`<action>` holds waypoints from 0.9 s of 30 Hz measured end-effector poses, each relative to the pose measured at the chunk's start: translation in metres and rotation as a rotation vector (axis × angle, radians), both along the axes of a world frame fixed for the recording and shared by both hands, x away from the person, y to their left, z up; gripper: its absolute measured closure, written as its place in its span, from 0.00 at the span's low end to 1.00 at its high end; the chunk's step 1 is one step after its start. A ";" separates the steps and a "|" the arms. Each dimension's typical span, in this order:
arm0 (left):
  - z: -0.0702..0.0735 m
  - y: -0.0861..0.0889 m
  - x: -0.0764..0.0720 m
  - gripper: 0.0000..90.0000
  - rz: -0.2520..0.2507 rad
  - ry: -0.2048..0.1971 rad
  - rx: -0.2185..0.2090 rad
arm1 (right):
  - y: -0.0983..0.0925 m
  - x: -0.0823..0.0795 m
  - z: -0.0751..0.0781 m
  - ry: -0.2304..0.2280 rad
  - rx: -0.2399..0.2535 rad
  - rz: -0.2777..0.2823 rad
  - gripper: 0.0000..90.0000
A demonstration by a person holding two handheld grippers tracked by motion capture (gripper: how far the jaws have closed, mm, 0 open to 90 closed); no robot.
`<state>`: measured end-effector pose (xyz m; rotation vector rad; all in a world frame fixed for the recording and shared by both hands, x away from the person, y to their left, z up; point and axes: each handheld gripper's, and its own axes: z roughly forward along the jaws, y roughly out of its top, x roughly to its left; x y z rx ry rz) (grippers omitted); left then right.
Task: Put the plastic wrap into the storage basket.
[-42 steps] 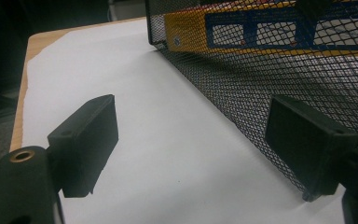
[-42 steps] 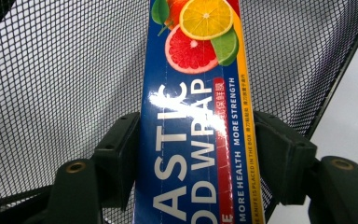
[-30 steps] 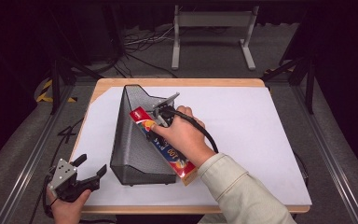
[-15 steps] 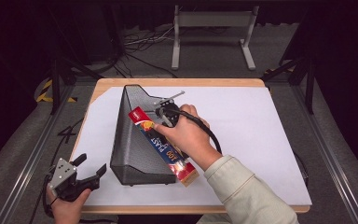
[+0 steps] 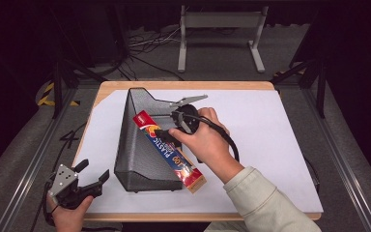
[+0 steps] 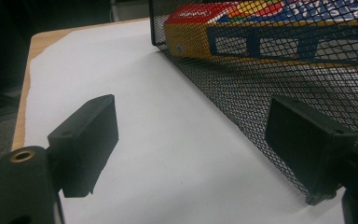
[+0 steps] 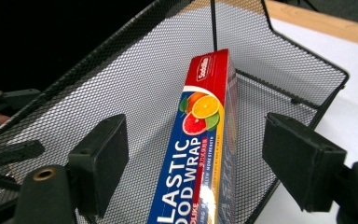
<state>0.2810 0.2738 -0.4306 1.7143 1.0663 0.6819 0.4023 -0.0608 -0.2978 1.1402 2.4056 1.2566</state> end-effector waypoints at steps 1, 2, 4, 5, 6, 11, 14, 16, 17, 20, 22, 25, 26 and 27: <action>0.000 0.000 0.000 0.20 -0.002 -0.004 -0.001 | -0.002 -0.001 0.001 -0.008 0.004 0.001 0.26; 0.000 -0.001 0.000 0.20 -0.002 -0.003 0.001 | -0.006 -0.003 0.002 -0.014 0.011 0.002 0.26; 0.000 -0.001 0.001 0.20 -0.002 -0.004 0.001 | -0.010 -0.005 0.003 -0.024 0.015 0.003 0.26; 0.000 0.000 0.001 0.20 -0.002 -0.004 -0.002 | -0.012 -0.006 0.003 -0.029 0.017 0.004 0.26; 0.000 0.000 0.001 0.20 -0.002 -0.003 -0.001 | -0.014 -0.007 0.004 -0.032 0.020 0.007 0.26; 0.000 -0.001 0.002 0.20 -0.006 0.000 -0.002 | -0.028 -0.011 0.005 -0.050 0.038 0.002 0.26; -0.001 -0.002 0.003 0.20 -0.015 0.008 0.005 | -0.041 -0.014 0.006 -0.067 0.038 -0.012 0.25; -0.001 -0.002 0.003 0.20 -0.016 0.009 0.005 | -0.049 -0.017 0.007 -0.075 0.034 -0.019 0.25; -0.001 -0.002 0.003 0.20 -0.017 0.009 0.002 | -0.053 -0.018 0.007 -0.076 0.032 -0.022 0.25; -0.001 -0.001 0.003 0.20 -0.014 0.011 0.001 | -0.066 -0.022 0.008 -0.080 0.037 -0.027 0.24; -0.001 -0.001 0.003 0.19 -0.014 0.015 0.001 | -0.071 -0.023 0.008 -0.084 0.045 -0.024 0.23; -0.003 0.000 0.005 0.18 -0.014 0.030 0.000 | -0.092 -0.032 0.009 -0.106 0.054 -0.012 0.22; -0.003 0.000 0.005 0.18 -0.011 0.033 -0.003 | -0.097 -0.034 0.009 -0.114 0.051 -0.009 0.22; -0.003 0.001 0.005 0.18 -0.009 0.033 -0.004 | -0.102 -0.036 0.009 -0.123 0.051 -0.013 0.22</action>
